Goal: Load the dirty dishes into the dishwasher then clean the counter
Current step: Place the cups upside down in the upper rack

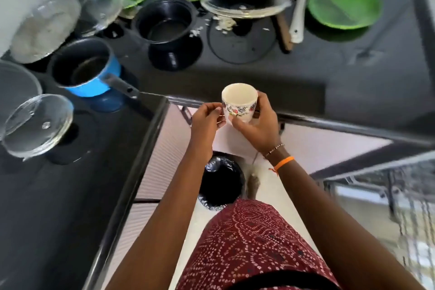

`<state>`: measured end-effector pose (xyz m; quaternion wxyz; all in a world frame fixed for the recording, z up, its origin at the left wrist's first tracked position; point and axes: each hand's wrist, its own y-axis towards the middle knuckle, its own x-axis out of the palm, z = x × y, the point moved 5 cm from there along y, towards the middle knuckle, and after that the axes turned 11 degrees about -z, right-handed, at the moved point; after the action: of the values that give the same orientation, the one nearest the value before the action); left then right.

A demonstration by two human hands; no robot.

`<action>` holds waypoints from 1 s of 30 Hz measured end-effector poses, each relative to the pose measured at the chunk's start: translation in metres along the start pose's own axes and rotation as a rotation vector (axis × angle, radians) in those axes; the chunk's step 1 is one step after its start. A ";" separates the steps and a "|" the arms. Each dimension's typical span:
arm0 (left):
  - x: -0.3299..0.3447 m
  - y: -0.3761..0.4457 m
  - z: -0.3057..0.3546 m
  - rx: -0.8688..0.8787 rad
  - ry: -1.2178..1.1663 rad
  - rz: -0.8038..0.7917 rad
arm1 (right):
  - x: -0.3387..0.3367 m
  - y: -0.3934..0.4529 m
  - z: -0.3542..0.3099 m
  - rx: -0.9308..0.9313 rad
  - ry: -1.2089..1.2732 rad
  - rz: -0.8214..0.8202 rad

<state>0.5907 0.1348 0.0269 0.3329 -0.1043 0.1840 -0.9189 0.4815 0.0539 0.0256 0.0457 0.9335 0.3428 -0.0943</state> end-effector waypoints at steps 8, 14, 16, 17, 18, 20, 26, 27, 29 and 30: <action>0.165 -0.046 -0.059 -0.124 0.234 -0.513 | -0.132 -0.143 0.068 0.236 -0.038 0.320; 0.302 -0.089 -0.127 -0.232 0.550 -0.842 | -0.241 -0.250 0.127 0.456 0.030 0.648; 0.344 -0.105 -0.154 -0.244 0.658 -0.955 | -0.273 -0.283 0.145 0.509 0.024 0.730; 0.369 -0.115 -0.168 -0.257 0.699 -1.013 | -0.291 -0.300 0.156 0.534 0.010 0.760; 0.393 -0.125 -0.181 -0.273 0.733 -1.062 | -0.309 -0.316 0.166 0.557 -0.003 0.787; 0.438 -0.146 -0.207 -0.317 0.792 -1.139 | -0.344 -0.347 0.184 0.610 -0.018 0.830; 0.536 -0.190 -0.266 -0.374 0.961 -1.276 | -0.424 -0.420 0.227 0.681 0.002 0.980; 0.549 -0.195 -0.273 -0.382 0.981 -1.292 | -0.437 -0.429 0.235 0.698 -0.006 0.991; 0.571 -0.201 -0.284 -0.391 1.033 -1.316 | -0.462 -0.447 0.252 0.739 -0.043 1.017; 0.581 -0.203 -0.290 -0.393 1.060 -1.324 | -0.474 -0.455 0.259 0.755 -0.047 1.045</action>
<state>-0.0563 -0.0207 -0.1145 -0.4235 0.1963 0.3717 -0.8025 -0.2050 0.0622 -0.1384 -0.2386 0.9269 -0.2151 -0.1940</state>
